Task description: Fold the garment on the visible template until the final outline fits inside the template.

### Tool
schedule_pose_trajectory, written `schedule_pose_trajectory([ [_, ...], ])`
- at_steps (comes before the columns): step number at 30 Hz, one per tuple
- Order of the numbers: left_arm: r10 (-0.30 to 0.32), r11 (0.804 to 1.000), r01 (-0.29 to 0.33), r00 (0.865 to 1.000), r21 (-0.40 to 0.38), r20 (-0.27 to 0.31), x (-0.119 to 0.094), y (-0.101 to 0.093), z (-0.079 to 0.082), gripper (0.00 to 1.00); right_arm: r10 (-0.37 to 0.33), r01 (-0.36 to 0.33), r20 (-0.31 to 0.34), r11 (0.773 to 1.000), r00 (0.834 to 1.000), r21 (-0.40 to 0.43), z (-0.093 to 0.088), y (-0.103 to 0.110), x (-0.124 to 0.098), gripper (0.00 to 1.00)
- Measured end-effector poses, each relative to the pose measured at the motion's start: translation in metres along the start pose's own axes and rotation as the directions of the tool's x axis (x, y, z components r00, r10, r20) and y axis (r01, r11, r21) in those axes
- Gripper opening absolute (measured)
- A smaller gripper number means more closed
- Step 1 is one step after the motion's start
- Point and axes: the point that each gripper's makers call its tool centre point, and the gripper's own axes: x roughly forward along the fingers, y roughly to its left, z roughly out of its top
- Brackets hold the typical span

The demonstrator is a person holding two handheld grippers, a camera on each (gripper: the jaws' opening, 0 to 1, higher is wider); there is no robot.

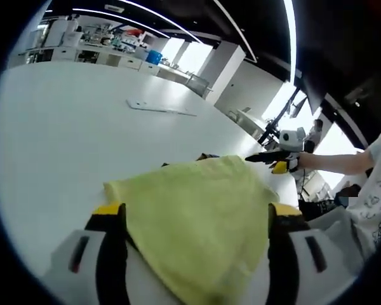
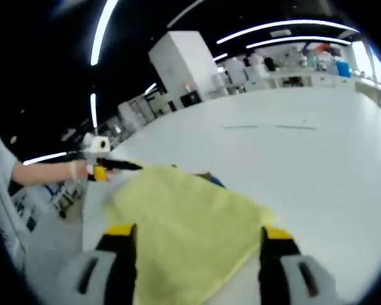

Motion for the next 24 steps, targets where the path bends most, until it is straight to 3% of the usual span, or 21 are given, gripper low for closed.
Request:
schedule_pose_trajectory([
  [11,0.027,1.0,-0.027,1.0,0.016,-0.004,-0.025,-0.02,-0.011,0.88,-0.011,0.011,0.017,1.0,1.0,0.01,-0.012,0.009,-0.025,0.78],
  [21,0.051,0.999,-0.05,0.999,0.021,-0.007,-0.055,-0.021,-0.027,0.84,-0.014,0.013,0.017,1.0,1.0,0.015,-0.028,0.017,-0.045,0.75],
  [24,0.056,0.998,-0.055,0.998,0.022,-0.006,-0.06,-0.033,-0.033,0.83,-0.022,0.022,0.021,1.0,1.0,0.014,-0.033,0.02,-0.05,0.75],
])
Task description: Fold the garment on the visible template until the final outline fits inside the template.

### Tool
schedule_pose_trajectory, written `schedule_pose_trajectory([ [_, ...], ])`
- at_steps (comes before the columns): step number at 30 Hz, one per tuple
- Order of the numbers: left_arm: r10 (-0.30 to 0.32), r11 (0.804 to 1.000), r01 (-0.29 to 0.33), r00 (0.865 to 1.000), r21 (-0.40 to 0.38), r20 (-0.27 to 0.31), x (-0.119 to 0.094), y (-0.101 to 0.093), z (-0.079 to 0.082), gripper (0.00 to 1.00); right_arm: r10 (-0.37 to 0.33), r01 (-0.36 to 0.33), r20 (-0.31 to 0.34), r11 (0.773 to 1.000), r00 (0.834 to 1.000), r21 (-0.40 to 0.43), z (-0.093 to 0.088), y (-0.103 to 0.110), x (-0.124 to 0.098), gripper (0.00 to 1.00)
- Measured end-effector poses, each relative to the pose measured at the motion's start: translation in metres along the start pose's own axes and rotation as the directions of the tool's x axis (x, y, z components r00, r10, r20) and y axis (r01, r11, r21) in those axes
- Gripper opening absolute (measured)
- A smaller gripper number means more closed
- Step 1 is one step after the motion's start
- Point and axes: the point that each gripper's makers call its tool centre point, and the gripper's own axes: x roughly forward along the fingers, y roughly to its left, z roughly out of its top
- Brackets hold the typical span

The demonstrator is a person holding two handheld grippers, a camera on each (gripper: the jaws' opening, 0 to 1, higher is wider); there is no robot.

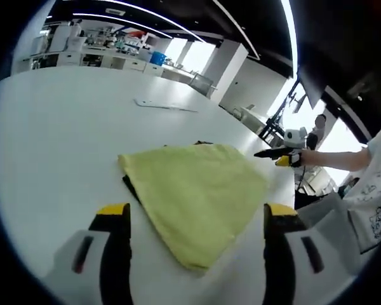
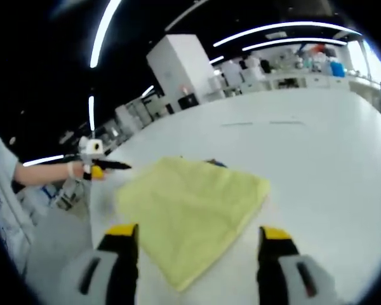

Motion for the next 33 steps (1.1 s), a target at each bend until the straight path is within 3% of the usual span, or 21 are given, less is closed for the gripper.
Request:
schedule_pose_trajectory([
  [9,0.02,1.0,-0.02,1.0,-0.023,-0.006,-0.017,-0.005,-0.028,0.77,0.01,-0.009,-0.01,1.0,1.0,0.009,-0.017,0.013,-0.01,0.73],
  [13,0.037,0.999,-0.038,0.999,-0.036,-0.015,-0.021,-0.006,-0.039,0.69,0.009,-0.009,-0.015,1.0,1.0,0.012,-0.023,0.015,-0.014,0.71],
  [19,0.048,0.998,-0.049,0.998,-0.049,-0.034,-0.023,-0.018,-0.056,0.62,0.027,-0.026,-0.034,0.999,0.999,0.037,-0.037,0.019,-0.016,0.64],
  [27,0.049,0.997,-0.052,0.998,-0.064,-0.035,-0.02,-0.027,-0.065,0.44,0.038,-0.036,-0.07,0.999,0.997,0.038,-0.052,0.022,-0.017,0.55],
  [33,0.065,0.994,-0.069,0.997,-0.083,-0.049,-0.019,-0.013,-0.073,0.29,0.042,-0.037,-0.108,0.998,0.993,0.046,-0.063,0.023,-0.019,0.44],
])
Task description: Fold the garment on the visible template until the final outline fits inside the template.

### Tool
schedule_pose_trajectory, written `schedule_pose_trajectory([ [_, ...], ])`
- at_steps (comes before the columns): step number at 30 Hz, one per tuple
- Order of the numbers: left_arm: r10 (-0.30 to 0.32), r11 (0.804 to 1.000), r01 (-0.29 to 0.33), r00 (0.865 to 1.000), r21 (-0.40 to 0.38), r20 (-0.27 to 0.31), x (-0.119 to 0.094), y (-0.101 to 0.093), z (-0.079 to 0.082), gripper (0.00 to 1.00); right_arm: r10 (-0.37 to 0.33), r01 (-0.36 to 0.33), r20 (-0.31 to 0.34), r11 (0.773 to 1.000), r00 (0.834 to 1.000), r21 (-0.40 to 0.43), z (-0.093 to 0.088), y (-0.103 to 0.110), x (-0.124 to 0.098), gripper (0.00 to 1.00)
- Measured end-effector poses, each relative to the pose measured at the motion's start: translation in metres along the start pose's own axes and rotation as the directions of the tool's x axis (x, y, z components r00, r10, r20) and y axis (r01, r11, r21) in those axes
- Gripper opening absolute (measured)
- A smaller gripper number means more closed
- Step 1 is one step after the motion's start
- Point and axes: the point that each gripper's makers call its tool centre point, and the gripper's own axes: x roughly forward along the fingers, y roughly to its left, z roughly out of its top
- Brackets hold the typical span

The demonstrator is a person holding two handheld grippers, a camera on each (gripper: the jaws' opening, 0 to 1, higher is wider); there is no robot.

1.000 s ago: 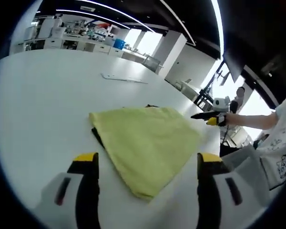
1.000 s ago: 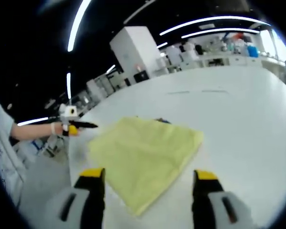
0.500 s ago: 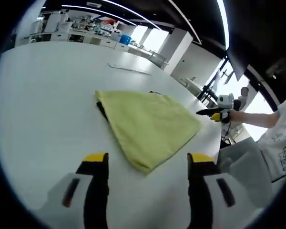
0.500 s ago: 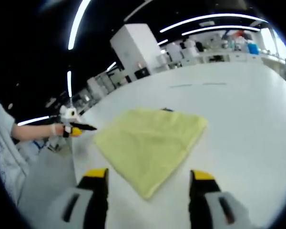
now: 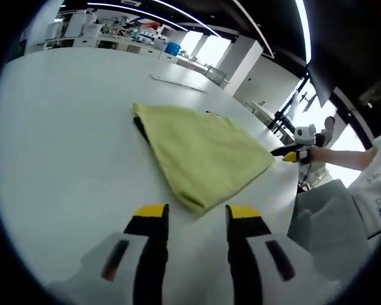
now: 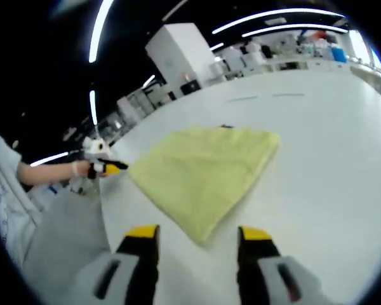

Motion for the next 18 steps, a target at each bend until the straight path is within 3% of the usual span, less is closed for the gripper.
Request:
schedule_pose_trajectory([
  [18,-0.007,1.0,0.007,1.0,0.002,-0.006,0.003,0.01,-0.008,0.06,0.024,-0.024,-0.016,1.0,1.0,0.019,-0.009,0.007,0.01,0.13],
])
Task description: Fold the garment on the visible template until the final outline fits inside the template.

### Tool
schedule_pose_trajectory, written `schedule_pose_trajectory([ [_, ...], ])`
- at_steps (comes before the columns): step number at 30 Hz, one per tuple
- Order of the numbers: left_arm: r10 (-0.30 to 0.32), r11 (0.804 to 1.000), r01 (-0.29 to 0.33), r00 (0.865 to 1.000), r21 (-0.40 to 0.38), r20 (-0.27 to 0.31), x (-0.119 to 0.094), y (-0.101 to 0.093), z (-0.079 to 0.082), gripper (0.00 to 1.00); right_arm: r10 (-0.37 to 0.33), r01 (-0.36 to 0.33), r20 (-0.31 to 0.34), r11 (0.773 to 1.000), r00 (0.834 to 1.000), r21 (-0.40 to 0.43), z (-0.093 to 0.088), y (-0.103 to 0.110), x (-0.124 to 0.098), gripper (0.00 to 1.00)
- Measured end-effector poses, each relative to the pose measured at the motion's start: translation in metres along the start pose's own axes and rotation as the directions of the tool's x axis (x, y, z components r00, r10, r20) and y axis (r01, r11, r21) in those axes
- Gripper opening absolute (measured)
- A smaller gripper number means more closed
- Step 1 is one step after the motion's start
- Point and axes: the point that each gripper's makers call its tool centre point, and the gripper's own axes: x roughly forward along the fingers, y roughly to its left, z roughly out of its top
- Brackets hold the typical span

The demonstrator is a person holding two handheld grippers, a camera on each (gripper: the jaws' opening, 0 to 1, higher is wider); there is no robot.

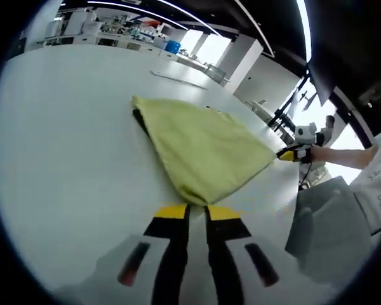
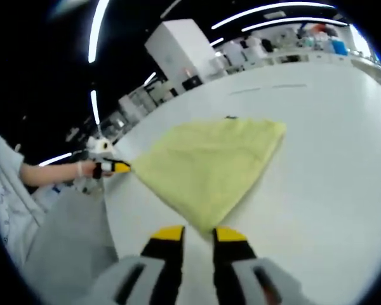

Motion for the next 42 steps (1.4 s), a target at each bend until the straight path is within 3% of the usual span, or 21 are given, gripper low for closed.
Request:
schedule_pose_trajectory([
  [7,-0.011,1.0,0.011,1.0,-0.012,0.004,0.001,0.003,0.0,0.0,-0.005,0.005,0.009,1.0,1.0,0.019,0.002,-0.001,-0.003,0.01],
  [14,0.002,1.0,-0.002,1.0,-0.016,0.009,-0.001,0.0,-0.001,0.0,-0.006,0.006,0.002,1.0,1.0,0.02,0.001,0.001,-0.004,0.0],
  [24,0.027,0.999,-0.027,1.0,-0.033,0.015,-0.015,0.012,-0.004,0.0,-0.006,0.006,0.001,1.0,1.0,0.018,0.003,-0.001,-0.007,0.0],
  [29,0.015,0.999,-0.014,1.0,-0.033,0.009,-0.016,0.006,-0.007,0.0,-0.014,0.014,-0.001,1.0,1.0,0.018,0.002,-0.003,-0.009,0.0],
  [42,-0.039,0.999,0.037,0.998,-0.033,-0.044,-0.021,-0.016,-0.033,0.0,-0.008,0.008,-0.003,0.999,1.0,0.041,-0.007,-0.003,-0.021,0.0],
])
